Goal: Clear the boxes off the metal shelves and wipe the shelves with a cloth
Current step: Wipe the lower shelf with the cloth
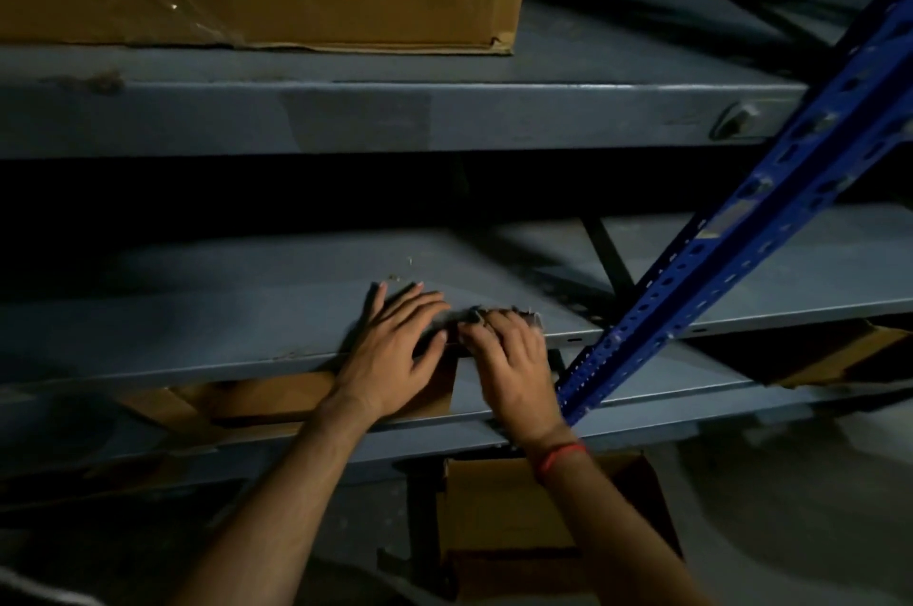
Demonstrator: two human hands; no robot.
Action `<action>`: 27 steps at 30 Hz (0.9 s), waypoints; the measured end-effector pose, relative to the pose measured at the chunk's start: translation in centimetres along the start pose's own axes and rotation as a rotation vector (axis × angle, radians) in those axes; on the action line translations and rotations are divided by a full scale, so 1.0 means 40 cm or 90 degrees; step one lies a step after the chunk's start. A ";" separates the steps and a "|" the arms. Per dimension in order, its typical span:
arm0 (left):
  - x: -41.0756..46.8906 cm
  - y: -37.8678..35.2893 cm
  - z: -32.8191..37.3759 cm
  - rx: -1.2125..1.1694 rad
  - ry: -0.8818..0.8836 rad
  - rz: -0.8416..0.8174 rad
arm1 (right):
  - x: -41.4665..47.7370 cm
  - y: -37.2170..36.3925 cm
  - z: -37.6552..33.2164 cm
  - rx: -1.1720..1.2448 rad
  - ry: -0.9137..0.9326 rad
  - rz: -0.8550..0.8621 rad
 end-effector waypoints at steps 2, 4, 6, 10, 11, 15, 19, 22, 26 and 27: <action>-0.002 0.002 0.000 -0.004 0.000 0.003 | -0.010 0.041 0.046 -0.033 0.071 -0.035; -0.001 0.005 -0.002 -0.005 -0.008 0.018 | -0.020 0.154 0.147 -0.029 -0.029 0.045; 0.002 0.005 -0.006 0.000 -0.004 0.027 | -0.020 0.312 0.224 -0.020 -0.126 0.233; 0.004 -0.003 -0.005 0.021 0.003 0.008 | 0.033 0.486 0.256 0.007 -0.118 0.511; 0.004 -0.001 -0.003 0.021 0.004 0.008 | 0.049 0.505 0.262 0.011 -0.128 0.546; 0.003 0.009 0.001 0.003 0.005 0.026 | 0.033 0.458 0.316 0.062 -0.209 0.528; 0.002 0.011 0.002 -0.008 0.004 0.032 | -0.102 0.271 0.335 0.130 -0.325 0.359; 0.002 0.010 0.004 -0.005 0.008 0.026 | -0.211 0.140 0.325 0.193 -0.433 0.211; 0.002 0.012 0.006 -0.007 0.008 0.032 | -0.174 0.194 0.312 0.160 -0.386 0.218; 0.003 0.011 0.005 -0.009 0.007 0.030 | -0.133 0.245 0.312 0.139 -0.349 0.270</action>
Point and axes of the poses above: each hand's wrist, its own x-axis towards the middle knuckle, its own y-axis out of the back of the hand, z = x × y, the point moved 10 cm from there along x, towards the middle knuckle, and after that the axes turned 2 degrees about y, right-handed, at the moved point
